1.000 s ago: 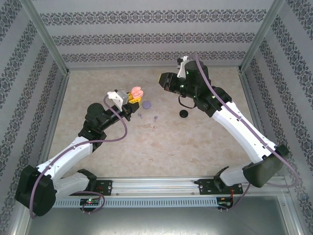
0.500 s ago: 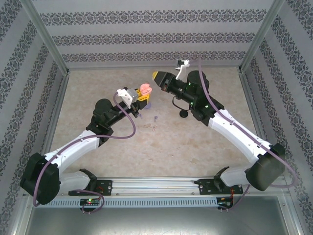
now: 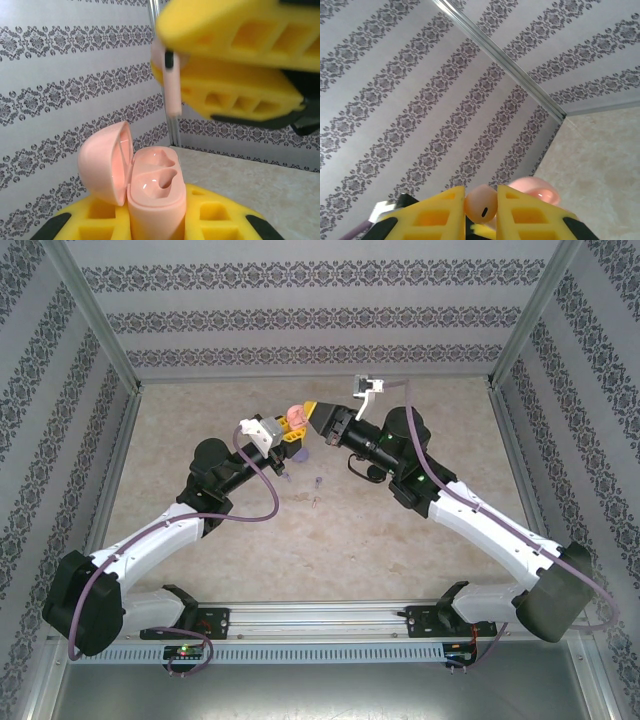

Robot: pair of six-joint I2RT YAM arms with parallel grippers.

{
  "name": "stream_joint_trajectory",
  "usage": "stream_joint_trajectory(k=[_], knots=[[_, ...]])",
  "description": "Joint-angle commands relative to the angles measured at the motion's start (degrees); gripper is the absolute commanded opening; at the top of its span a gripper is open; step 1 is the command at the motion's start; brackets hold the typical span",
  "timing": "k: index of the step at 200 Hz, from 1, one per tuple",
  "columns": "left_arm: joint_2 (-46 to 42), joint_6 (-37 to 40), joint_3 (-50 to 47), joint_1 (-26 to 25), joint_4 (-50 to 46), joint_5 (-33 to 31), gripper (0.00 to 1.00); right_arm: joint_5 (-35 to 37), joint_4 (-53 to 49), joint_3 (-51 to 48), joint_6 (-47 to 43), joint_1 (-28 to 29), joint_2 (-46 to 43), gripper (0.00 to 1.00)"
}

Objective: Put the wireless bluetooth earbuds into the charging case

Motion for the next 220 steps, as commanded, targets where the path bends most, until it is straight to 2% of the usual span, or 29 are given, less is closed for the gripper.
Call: stream_joint_trajectory(k=[1,151,220], knots=[[0.1,2.5,2.4,-0.5,1.0,1.4,0.00,1.1,3.1,-1.2,-1.5,1.1,-1.4,0.19],[-0.5,3.4,4.0,-0.5,-2.2,1.5,0.00,1.1,0.9,-4.5,-1.0,1.5,-0.9,0.18],[-1.0,3.9,4.2,-0.5,-2.9,0.8,0.00,3.6,-2.7,-6.2,-2.6,1.9,-2.1,0.18]])
